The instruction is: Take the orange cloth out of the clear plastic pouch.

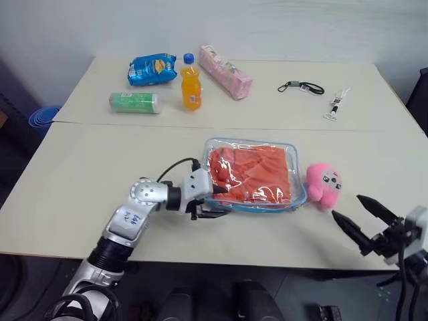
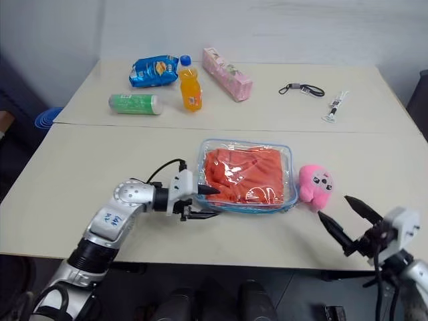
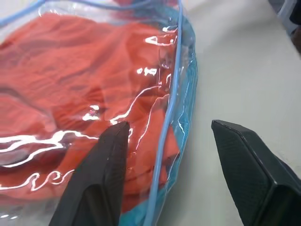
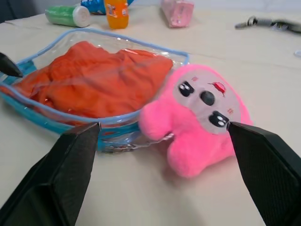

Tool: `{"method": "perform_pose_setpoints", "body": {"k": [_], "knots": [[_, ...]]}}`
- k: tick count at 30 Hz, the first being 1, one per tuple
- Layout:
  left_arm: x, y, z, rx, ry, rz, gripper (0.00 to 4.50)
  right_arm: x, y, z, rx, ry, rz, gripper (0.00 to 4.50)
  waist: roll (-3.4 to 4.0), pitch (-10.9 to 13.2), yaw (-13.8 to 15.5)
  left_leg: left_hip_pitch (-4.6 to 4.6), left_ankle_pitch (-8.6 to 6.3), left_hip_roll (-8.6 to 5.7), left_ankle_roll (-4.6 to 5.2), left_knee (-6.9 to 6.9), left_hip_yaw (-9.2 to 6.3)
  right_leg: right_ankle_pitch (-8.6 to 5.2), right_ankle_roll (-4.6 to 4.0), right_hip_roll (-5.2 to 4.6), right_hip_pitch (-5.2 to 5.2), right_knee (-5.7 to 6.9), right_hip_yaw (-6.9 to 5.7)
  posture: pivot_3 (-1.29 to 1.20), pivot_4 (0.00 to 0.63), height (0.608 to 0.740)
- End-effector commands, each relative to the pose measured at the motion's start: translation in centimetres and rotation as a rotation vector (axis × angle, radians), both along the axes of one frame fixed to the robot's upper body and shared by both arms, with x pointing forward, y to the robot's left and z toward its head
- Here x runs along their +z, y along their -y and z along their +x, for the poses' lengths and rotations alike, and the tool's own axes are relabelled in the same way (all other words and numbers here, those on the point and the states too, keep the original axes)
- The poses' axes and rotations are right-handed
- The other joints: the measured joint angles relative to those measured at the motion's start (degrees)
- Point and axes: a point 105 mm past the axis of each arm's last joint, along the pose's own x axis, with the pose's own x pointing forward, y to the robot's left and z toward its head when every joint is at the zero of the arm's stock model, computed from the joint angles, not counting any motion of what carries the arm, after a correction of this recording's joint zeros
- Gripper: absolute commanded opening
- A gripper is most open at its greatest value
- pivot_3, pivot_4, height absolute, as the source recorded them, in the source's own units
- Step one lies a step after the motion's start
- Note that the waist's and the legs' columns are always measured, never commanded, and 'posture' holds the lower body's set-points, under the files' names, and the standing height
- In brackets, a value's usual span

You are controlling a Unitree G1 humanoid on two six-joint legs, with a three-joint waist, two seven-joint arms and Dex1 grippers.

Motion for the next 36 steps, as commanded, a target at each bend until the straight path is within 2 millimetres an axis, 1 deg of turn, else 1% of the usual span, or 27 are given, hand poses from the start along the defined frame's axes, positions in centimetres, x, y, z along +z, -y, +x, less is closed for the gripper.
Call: {"method": "perform_pose_setpoints", "body": {"k": [1, 4, 6, 8, 9, 11, 14, 17, 18, 20, 21, 23, 24, 26, 28, 29, 34, 36], "knots": [[1.6, -1.0, -0.9, -0.071, -0.011, -0.046, 2.81, 1.2, 1.1, 2.7, -0.016, -0.063, 0.062, 4.5, 0.01, 0.0, 0.2, 0.01, 0.02, 0.0, 0.02, -0.01, -0.04, 0.0, 0.0, 0.0, -0.01, 0.02, -0.04, 0.0, 0.15, 0.74], [1.7, -1.8, -1.1, -0.093, -0.033, -0.043, 2.81, 1.9, 1.2, 5.5, 0.002, -0.114, 0.078, 4.5, 0.02, 0.0, 0.3, -0.05, 0.04, 0.02, 0.04, -0.03, -0.09, -0.01, -0.03, 0.03, -0.08, 0.02, -0.1, 0.0, 0.15, 0.74], [1.7, -1.7, -1.2, -0.099, -0.032, -0.051, 2.81, 1.6, 0.5, 6.7, 0.046, -0.189, 0.076, 4.5, 0.02, 0.0, 0.3, -0.09, 0.06, 0.01, 0.04, -0.03, -0.07, -0.01, -0.03, 0.02, -0.1, 0.0, -0.08, 0.0, 0.15, 0.74], [1.6, -1.6, -1.4, -0.11, -0.026, -0.057, 2.81, 1.3, 0.2, 7.5, 0.07, -0.244, 0.094, 4.5, 0.02, 0.0, 0.5, -0.12, 0.05, 0.01, 0.05, -0.01, -0.09, -0.01, -0.02, 0.01, -0.11, 0.0, -0.11, 0.0, 0.15, 0.74], [1.5, -1.5, -1.6, -0.112, -0.025, -0.057, 2.84, 1.2, 0.2, 7.7, 0.075, -0.265, 0.107, 4.32, 0.02, 0.0, 0.6, -0.18, 0.05, 0.01, 0.06, 0.0, -0.1, -0.01, -0.02, 0.0, -0.13, -0.02, -0.13, 0.0, 0.15, 0.74], [1.3, -1.4, -1.8, -0.113, -0.027, -0.064, 2.85, 1.5, 0.1, 7.4, 0.119, -0.302, 0.139, 3.9, 0.02, 0.0, 0.7, -0.25, 0.03, 0.0, 0.08, 0.01, -0.11, -0.01, -0.01, -0.02, -0.18, -0.01, -0.15, 0.0, 0.15, 0.74], [1.2, -1.4, -2.1, -0.11, -0.033, -0.074, 2.85, 2.1, 0.0, 6.8, 0.179, -0.336, 0.165, 2.94, 0.02, 0.0, 0.7, -0.34, -0.02, 0.0, 0.17, 0.01, -0.1, 0.01, 0.03, -0.04, -0.21, 0.0, -0.14, 0.0, 0.15, 0.74], [1.0, -1.5, -2.3, -0.109, -0.037, -0.088, 2.85, 2.7, 0.2, 6.1, 0.22, -0.345, 0.132, 1.93, 0.02, 0.0, 0.5, -0.36, -0.04, 0.0, 0.2, 0.02, -0.09, 0.02, 0.04, -0.05, -0.21, -0.1, -0.14, 0.0, 0.15, 0.74], [1.2, -1.4, -2.4, -0.115, -0.042, -0.11, 2.85, 3.0, 0.3, 5.9, 0.227, -0.336, 0.116, 1.55, 0.02, 0.0, 0.5, -0.35, -0.05, 0.0, 0.2, 0.03, -0.09, 0.02, 0.04, -0.05, -0.21, -0.16, -0.14, 0.0, 0.15, 0.74], [1.7, -1.1, -2.6, -0.124, -0.057, -0.175, 2.85, 3.8, 0.4, 5.6, 0.246, -0.293, 0.082, 1.02, 0.02, 0.0, 0.5, -0.34, -0.04, 0.0, 0.2, 0.03, -0.09, 0.02, 0.04, -0.04, -0.21, -0.2, -0.14, 0.0, 0.15, 0.74], [1.9, -1.0, -2.6, -0.129, -0.068, -0.204, 2.85, 4.4, 0.2, 5.2, 0.275, -0.253, 0.065, 0.66, 0.02, 0.0, 0.5, -0.33, -0.05, 0.01, 0.2, 0.02, -0.1, 0.02, 0.04, -0.04, -0.21, -0.19, -0.14, 0.0, 0.15, 0.74], [2.0, -0.7, -2.8, -0.146, -0.081, -0.23, 2.85, 5.4, -0.2, 4.6, 0.313, -0.175, 0.005, 0.13, 0.02, 0.0, 0.5, -0.33, -0.04, 0.01, 0.2, 0.02, -0.09, 0.02, 0.04, -0.03, -0.21, -0.18, -0.14, 0.0, 0.15, 0.74], [2.0, -0.6, -2.9, -0.152, -0.085, -0.23, 2.85, 5.8, -0.5, 4.2, 0.335, -0.142, -0.017, 0.01, 0.02, 0.0, 0.5, -0.33, -0.04, 0.01, 0.2, 0.02, -0.09, 0.02, 0.04, -0.02, -0.21, -0.18, -0.14, 0.0, 0.15, 0.74], [1.7, -0.4, -2.9, -0.159, -0.087, -0.217, 2.85, 6.7, -1.0, 3.6, 0.351, -0.104, -0.021, 0.01, 0.02, 0.0, 0.5, -0.33, -0.04, 0.0, 0.2, 0.02, -0.09, 0.02, 0.05, -0.01, -0.21, -0.17, -0.14, 0.0, 0.15, 0.74], [1.4, -0.1, -2.7, -0.155, -0.089, -0.216, 2.85, 7.6, -2.2, 2.6, 0.41, -0.053, -0.043, 0.01, 0.02, 0.0, 0.5, -0.31, -0.04, 0.01, 0.19, 0.02, -0.08, 0.02, 0.05, 0.0, -0.21, -0.16, -0.12, 0.0, 0.15, 0.74], [1.3, 0.1, -2.6, -0.154, -0.094, -0.215, 2.85, 7.8, -2.8, 2.2, 0.431, -0.011, -0.094, 0.01, 0.02, 0.0, 0.5, -0.31, -0.03, 0.01, 0.18, 0.02, -0.08, 0.02, 0.05, 0.0, -0.21, -0.15, -0.12, 0.0, 0.15, 0.74], [0.6, 0.6, -2.4, -0.158, -0.108, -0.203, 2.85, 7.4, -5.6, 0.7, 0.515, 0.176, -0.319, 0.01, -0.01, 0.0, 0.5, -0.29, -0.03, 0.0, 0.17, 0.02, -0.09, 0.02, 0.05, 0.02, -0.19, -0.15, -0.12, 0.0, 0.15, 0.74], [0.6, 0.6, -2.3, -0.159, -0.114, -0.203, 2.85, 7.3, -6.8, 0.3, 0.541, 0.264, -0.374, 0.01, -0.01, 0.0, 0.5, -0.29, -0.03, -0.01, 0.16, 0.01, -0.08, 0.02, 0.05, 0.02, -0.19, -0.15, -0.11, 0.0, 0.15, 0.74]]}}
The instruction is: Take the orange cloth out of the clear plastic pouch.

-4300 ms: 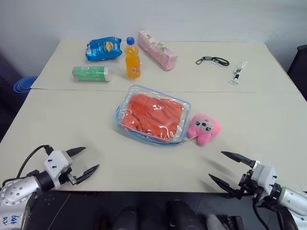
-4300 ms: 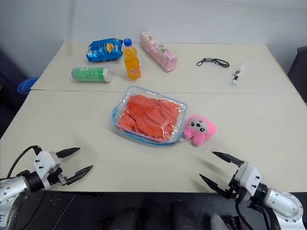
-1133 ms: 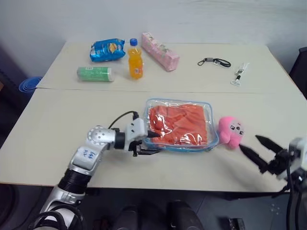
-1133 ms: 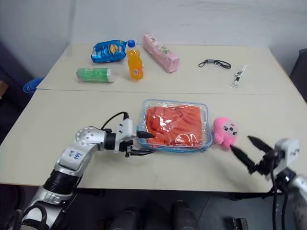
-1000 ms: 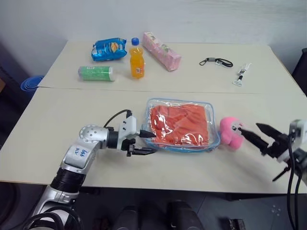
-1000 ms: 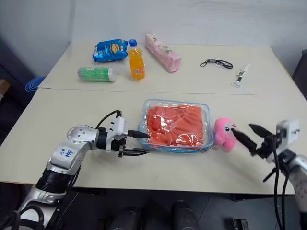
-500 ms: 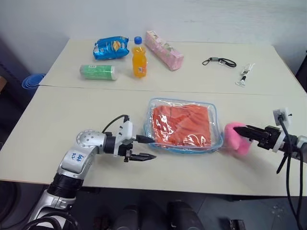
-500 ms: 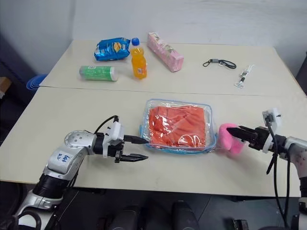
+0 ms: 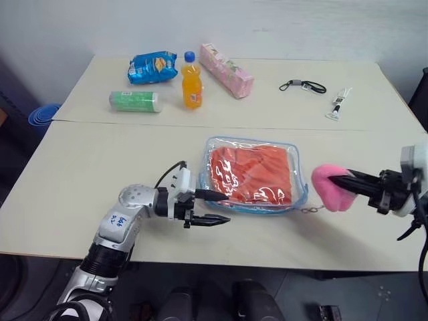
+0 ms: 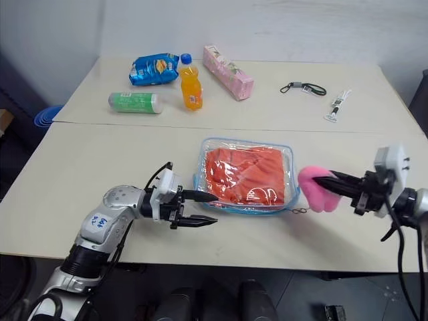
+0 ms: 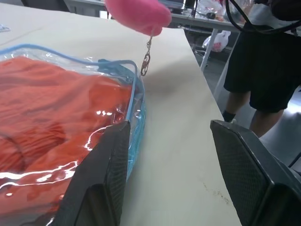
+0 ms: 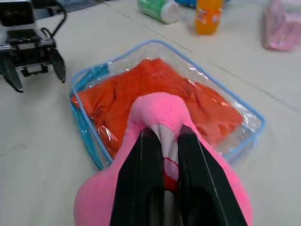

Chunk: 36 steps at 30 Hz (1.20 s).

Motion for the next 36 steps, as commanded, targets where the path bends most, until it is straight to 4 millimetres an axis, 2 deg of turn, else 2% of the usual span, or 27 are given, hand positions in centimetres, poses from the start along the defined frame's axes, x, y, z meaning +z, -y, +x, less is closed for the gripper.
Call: {"method": "perform_pose_setpoints", "body": {"k": [1, 4, 10, 12, 15, 20, 25, 28, 31, 34, 36], "knots": [[0.3, 0.1, 0.2, -0.005, 0.023, 0.002, 2.85, 1.0, -2.6, -1.1, 0.094, 0.206, -0.067, 0.01, 0.0, 0.0, 0.0, 0.01, 0.01, 0.0, -0.03, 0.0, -0.01, 0.0, 0.0, 0.0, 0.0, 0.01, -0.01, 0.0, 0.15, 0.74], [0.1, 0.3, 0.3, -0.004, 0.014, 0.003, 2.85, 0.4, -5.1, -2.0, 0.183, 0.266, -0.074, 0.01, -0.01, 0.0, -0.1, 0.04, 0.05, 0.01, -0.1, -0.02, 0.0, 0.0, 0.0, 0.01, 0.0, 0.03, 0.02, 0.0, 0.15, 0.74], [0.0, 0.2, 0.7, 0.006, -0.007, -0.004, 2.85, -3.1, -7.3, -2.0, 0.272, 0.199, -0.094, 0.01, -0.01, 0.0, 0.0, 0.05, 0.07, 0.0, -0.12, 0.0, -0.01, 0.0, 0.0, -0.02, 0.01, 0.02, 0.01, 0.0, 0.15, 0.74], [-0.1, 0.0, 1.0, 0.014, -0.017, 0.003, 2.85, -5.0, -8.1, -1.9, 0.318, 0.13, -0.113, 0.01, -0.02, 0.0, -0.1, 0.05, 0.07, -0.01, -0.12, 0.0, -0.02, 0.0, 0.0, -0.02, 0.01, 0.02, 0.0, 0.0, 0.15, 0.74], [-0.3, -0.2, 1.3, 0.018, -0.02, 0.01, 2.85, -6.8, -8.8, -1.1, 0.36, 0.171, -0.171, 0.97, -0.03, 0.0, -0.1, 0.07, 0.07, -0.01, -0.13, 0.01, -0.03, 0.0, 0.0, -0.01, 0.01, 0.04, 0.0, 0.0, 0.15, 0.74], [-0.4, -0.4, 1.6, 0.023, -0.02, 0.016, 2.85, -6.8, -9.8, -0.2, 0.384, 0.182, -0.118, 2.69, -0.02, 0.0, -0.2, 0.1, 0.1, 0.0, -0.17, 0.0, -0.02, 0.0, -0.01, 0.0, -0.01, 0.09, 0.0, 0.0, 0.15, 0.74], [0.4, -1.7, 1.3, 0.0, -0.015, -0.026, 2.85, -3.1, -7.6, -2.0, 0.374, 0.209, -0.099, 4.45, -0.02, 0.0, 0.2, 0.05, 0.09, -0.01, -0.16, 0.01, -0.07, 0.0, -0.01, -0.05, -0.01, 0.03, -0.05, 0.0, 0.15, 0.74], [1.1, -3.0, 0.4, -0.043, -0.007, -0.036, 2.85, -1.2, -5.4, -2.5, 0.322, 0.212, -0.112, 4.48, -0.03, 0.0, 0.1, 0.02, 0.08, -0.01, -0.15, 0.0, -0.08, 0.0, -0.01, -0.06, 0.01, -0.04, -0.07, 0.0, 0.15, 0.74], [1.7, -4.3, -1.0, -0.094, 0.053, -0.016, 2.85, -1.3, -1.8, -2.3, 0.266, 0.174, -0.226, 4.48, -0.02, 0.0, -0.2, 0.07, 0.08, 0.0, -0.16, -0.08, -0.08, 0.0, -0.01, -0.04, 0.03, -0.05, -0.06, 0.0, 0.15, 0.74], [2.6, -4.4, -1.7, -0.124, 0.062, -0.027, 3.42, -2.7, 0.5, -1.4, 0.254, 0.184, -0.386, 4.5, -0.08, 0.0, -0.2, 0.15, 0.07, 0.01, -0.14, -0.08, -0.06, -0.01, -0.02, -0.04, 0.15, -0.1, -0.05, 0.0, 0.15, 0.74], [3.4, -4.0, -2.0, -0.137, 0.092, -0.035, 4.0, -4.0, 1.1, -0.2, 0.263, 0.213, -0.486, 4.5, -0.09, 0.1, -0.2, 0.21, -0.02, 0.01, 0.04, -0.07, -0.04, -0.01, -0.03, -0.04, 0.23, -0.12, -0.03, 0.0, 0.15, 0.74]]}}
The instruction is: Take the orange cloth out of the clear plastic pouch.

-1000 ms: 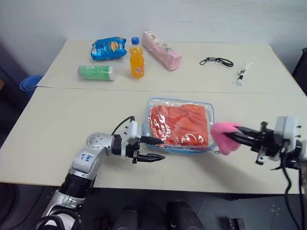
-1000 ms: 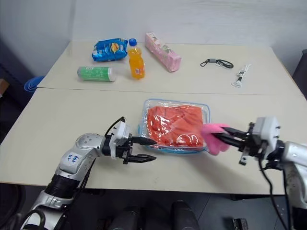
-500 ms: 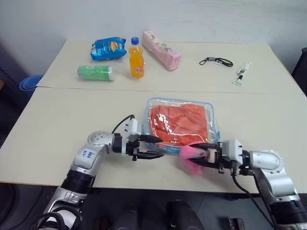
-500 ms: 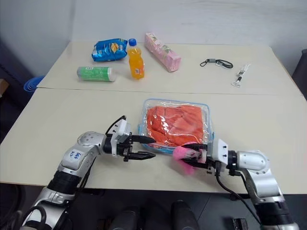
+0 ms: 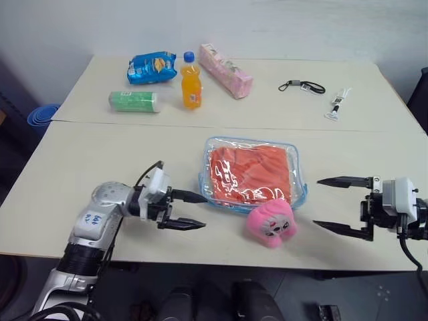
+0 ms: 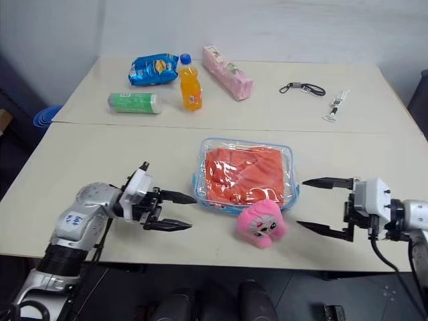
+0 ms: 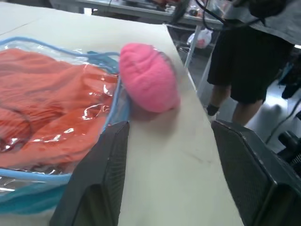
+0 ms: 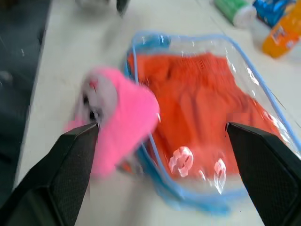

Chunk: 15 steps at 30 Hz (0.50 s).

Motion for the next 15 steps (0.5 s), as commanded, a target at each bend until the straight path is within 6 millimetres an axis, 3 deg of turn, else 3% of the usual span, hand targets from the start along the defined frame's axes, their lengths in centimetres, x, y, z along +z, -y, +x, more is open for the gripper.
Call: {"method": "perform_pose_setpoints", "body": {"k": [1, 6, 7, 9, 15], "knots": [[2.3, 0.9, -0.9, -0.048, 0.083, -0.045, 4.29, -1.7, 0.5, 1.7, 0.035, 0.068, -0.149, 4.5, 0.01, 0.0, -0.1, 0.03, -0.08, 0.0, 0.14, 0.01, 0.01, 0.0, 0.0, 0.0, 0.02, 0.02, 0.0, 0.0, 0.15, 0.74], [2.8, 1.3, -1.4, -0.072, 0.065, -0.027, 4.46, -3.3, -1.3, 4.5, 0.088, 0.121, -0.211, 4.5, 0.04, 0.0, -0.9, -0.02, 0.11, 0.02, -0.2, -0.02, 0.02, 0.0, 0.0, 0.03, -0.13, 0.13, 0.0, 0.0, 0.15, 0.74], [2.8, 1.3, -1.4, -0.073, 0.065, -0.023, 4.49, -3.6, -1.8, 5.1, 0.102, 0.144, -0.226, 4.32, 0.04, 0.0, -1.1, -0.02, 0.12, 0.02, -0.21, -0.01, 0.02, 0.0, 0.0, 0.03, -0.13, 0.15, -0.01, 0.0, 0.15, 0.74], [2.7, 1.2, -1.4, -0.071, 0.07, -0.013, 4.5, -4.0, -2.2, 5.7, 0.109, 0.139, -0.239, 3.91, 0.04, 0.0, -1.4, -0.03, 0.12, 0.01, -0.2, 0.0, 0.04, 0.0, 0.0, 0.03, -0.14, 0.14, 0.01, 0.0, 0.15, 0.74], [2.6, 1.1, -1.5, -0.059, 0.093, 0.001, 4.5, -4.0, -2.1, 6.4, 0.125, 0.157, -0.263, 1.84, 0.05, 0.0, -1.3, -0.07, 0.12, 0.01, -0.21, 0.03, 0.01, 0.0, 0.0, 0.0, -0.15, 0.11, -0.02, 0.0, 0.15, 0.74]]}}
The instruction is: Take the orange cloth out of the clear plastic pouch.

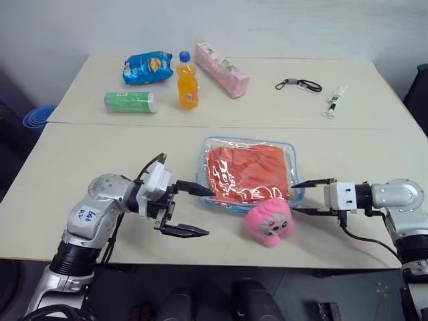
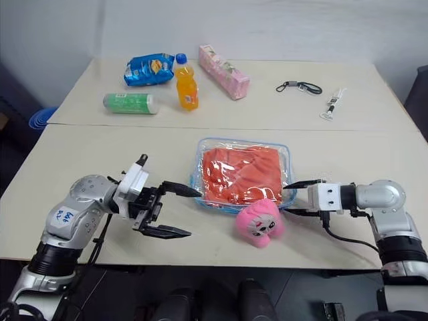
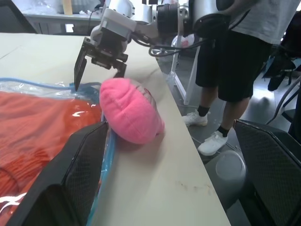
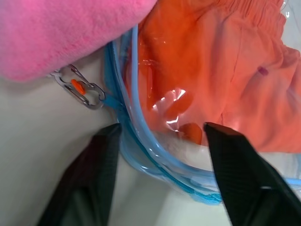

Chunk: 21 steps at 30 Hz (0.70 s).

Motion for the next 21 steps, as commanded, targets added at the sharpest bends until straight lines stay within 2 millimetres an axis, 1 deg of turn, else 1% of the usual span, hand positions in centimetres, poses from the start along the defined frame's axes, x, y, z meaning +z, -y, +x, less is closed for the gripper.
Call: {"method": "perform_pose_setpoints", "body": {"k": [1, 4, 5, 7, 11, 12, 14, 16, 18, 19, 21], "knots": [[0.5, 0.2, -0.5, -0.012, 0.055, -0.003, 4.5, 0.8, 0.3, 0.3, 0.003, 0.036, -0.004, 1.47, 0.0, 0.0, 0.0, 0.0, 0.0, 0.0, 0.0, 0.01, 0.01, 0.0, 0.0, -0.01, 0.0, 0.0, 0.01, 0.0, 0.15, 0.74], [-0.1, 1.0, -0.2, -0.004, 0.08, 0.008, 4.5, 0.9, 0.4, 0.4, -0.001, 0.024, -0.006, 0.45, 0.01, 0.0, -0.1, 0.01, 0.0, 0.0, 0.0, 0.0, 0.0, 0.0, 0.0, 0.0, 0.0, 0.02, 0.0, 0.0, 0.15, 0.74], [-0.4, 1.5, 0.3, 0.012, 0.086, 0.011, 4.5, 1.0, 0.5, 0.4, -0.012, 0.014, 0.006, 0.12, 0.01, 0.0, 0.0, 0.01, 0.01, 0.0, -0.01, 0.01, 0.0, 0.0, 0.0, 0.0, 0.0, 0.02, 0.0, 0.0, 0.15, 0.74], [-0.7, 2.5, 1.0, 0.028, 0.114, 0.017, 4.5, 1.1, 0.4, 0.6, -0.019, 0.008, 0.014, 0.05, 0.0, 0.0, 0.2, 0.0, 0.01, 0.0, -0.01, 0.05, 0.0, 0.0, 0.0, 0.0, 0.02, 0.02, 0.0, 0.0, 0.15, 0.74], [-2.1, 5.6, 2.5, 0.053, 0.151, 0.068, 4.5, 1.4, -0.2, 0.7, -0.034, -0.012, 0.037, 0.05, 0.01, 0.0, 0.2, 0.0, 0.0, -0.01, 0.0, 0.13, 0.01, 0.0, 0.0, 0.01, 0.05, 0.05, 0.0, 0.0, 0.15, 0.74], [-2.3, 6.7, 2.9, 0.055, 0.159, 0.071, 4.5, 1.3, -0.3, 0.6, -0.035, -0.017, 0.039, 0.05, 0.01, 0.0, 0.2, 0.0, 0.0, -0.01, 0.0, 0.13, 0.02, 0.0, 0.0, 0.02, 0.05, 0.07, 0.01, 0.0, 0.15, 0.74], [-2.8, 8.9, 3.3, 0.048, 0.142, 0.076, 4.5, 1.3, -0.5, 0.5, -0.041, -0.027, 0.044, 0.05, 0.0, 0.0, 0.2, 0.0, 0.0, -0.01, 0.0, 0.12, 0.02, 0.0, 0.0, 0.03, 0.03, 0.1, 0.01, 0.0, 0.15, 0.74], [-3.2, 10.0, 3.4, 0.041, 0.125, 0.085, 4.5, 1.3, -0.6, 0.5, -0.047, -0.031, 0.048, 0.05, 0.0, 0.0, 0.2, -0.02, 0.0, -0.01, 0.0, 0.14, 0.03, 0.0, 0.01, 0.03, 0.03, 0.11, 0.01, 0.0, 0.15, 0.74], [-4.0, 11.6, 3.1, 0.012, 0.108, 0.096, 4.11, 1.2, -0.6, 0.4, -0.06, -0.034, 0.055, 0.0, 0.0, 0.0, 0.0, -0.01, 0.0, -0.01, -0.01, 0.13, 0.05, 0.0, 0.01, 0.04, 0.01, 0.14, 0.03, 0.0, 0.15, 0.74], [-4.1, 12.1, 3.0, 0.001, 0.102, 0.095, 3.9, 1.1, -0.6, 0.4, -0.064, -0.035, 0.056, 0.0, 0.0, 0.0, 0.0, 0.01, 0.0, -0.01, -0.01, 0.14, 0.05, 0.0, 0.01, 0.05, 0.01, 0.17, 0.03, 0.0, 0.15, 0.74], [-4.1, 12.9, 2.7, -0.017, 0.094, 0.077, 3.34, 1.0, -0.6, 0.3, -0.072, -0.037, 0.061, 0.0, 0.0, 0.0, 0.1, 0.01, 0.02, -0.01, -0.04, 0.16, 0.05, 0.0, 0.01, 0.05, -0.02, 0.21, 0.03, 0.0, 0.15, 0.74]]}}
